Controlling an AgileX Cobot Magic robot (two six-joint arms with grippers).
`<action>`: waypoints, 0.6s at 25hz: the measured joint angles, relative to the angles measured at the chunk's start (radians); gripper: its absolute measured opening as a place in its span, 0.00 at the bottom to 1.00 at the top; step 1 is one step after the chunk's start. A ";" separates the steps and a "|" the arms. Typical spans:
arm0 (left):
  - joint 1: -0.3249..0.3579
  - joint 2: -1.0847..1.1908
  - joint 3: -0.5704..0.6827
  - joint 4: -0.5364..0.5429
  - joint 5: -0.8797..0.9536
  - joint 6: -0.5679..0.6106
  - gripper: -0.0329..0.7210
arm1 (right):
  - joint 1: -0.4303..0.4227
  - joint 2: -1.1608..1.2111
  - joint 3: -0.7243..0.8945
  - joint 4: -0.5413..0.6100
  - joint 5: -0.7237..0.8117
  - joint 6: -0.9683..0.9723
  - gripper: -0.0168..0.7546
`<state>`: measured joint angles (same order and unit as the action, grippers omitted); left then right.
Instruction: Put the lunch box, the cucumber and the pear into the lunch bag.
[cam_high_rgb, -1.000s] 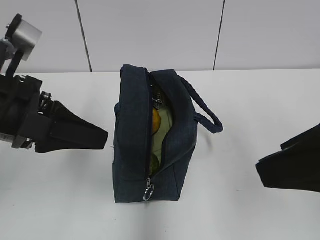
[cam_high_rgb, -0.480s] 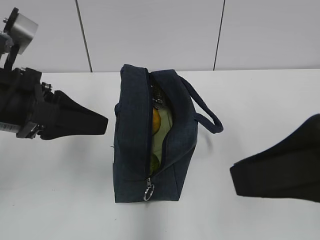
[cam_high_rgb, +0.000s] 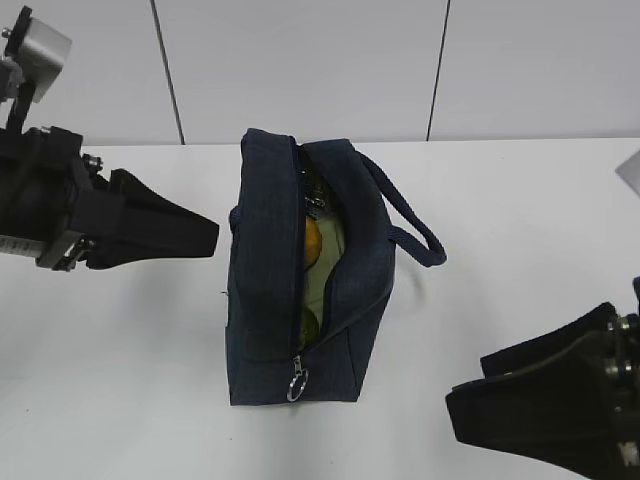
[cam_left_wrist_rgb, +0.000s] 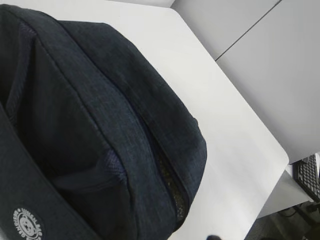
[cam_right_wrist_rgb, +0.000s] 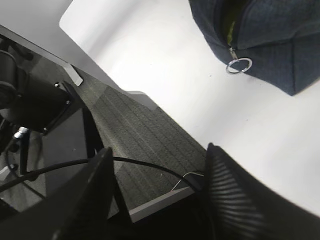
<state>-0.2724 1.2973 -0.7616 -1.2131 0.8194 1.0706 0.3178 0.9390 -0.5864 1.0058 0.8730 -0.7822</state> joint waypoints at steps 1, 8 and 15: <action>0.000 0.000 0.000 0.010 -0.001 0.000 0.44 | 0.000 0.000 0.021 0.017 -0.029 -0.033 0.60; -0.009 0.000 0.045 0.043 -0.065 0.052 0.45 | 0.000 0.000 0.175 0.345 -0.209 -0.374 0.60; -0.132 0.000 0.048 -0.041 -0.185 0.064 0.46 | 0.000 0.021 0.267 0.739 -0.293 -0.801 0.60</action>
<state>-0.4043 1.2973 -0.7139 -1.2541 0.6348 1.1350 0.3178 0.9596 -0.3194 1.7443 0.5802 -1.5827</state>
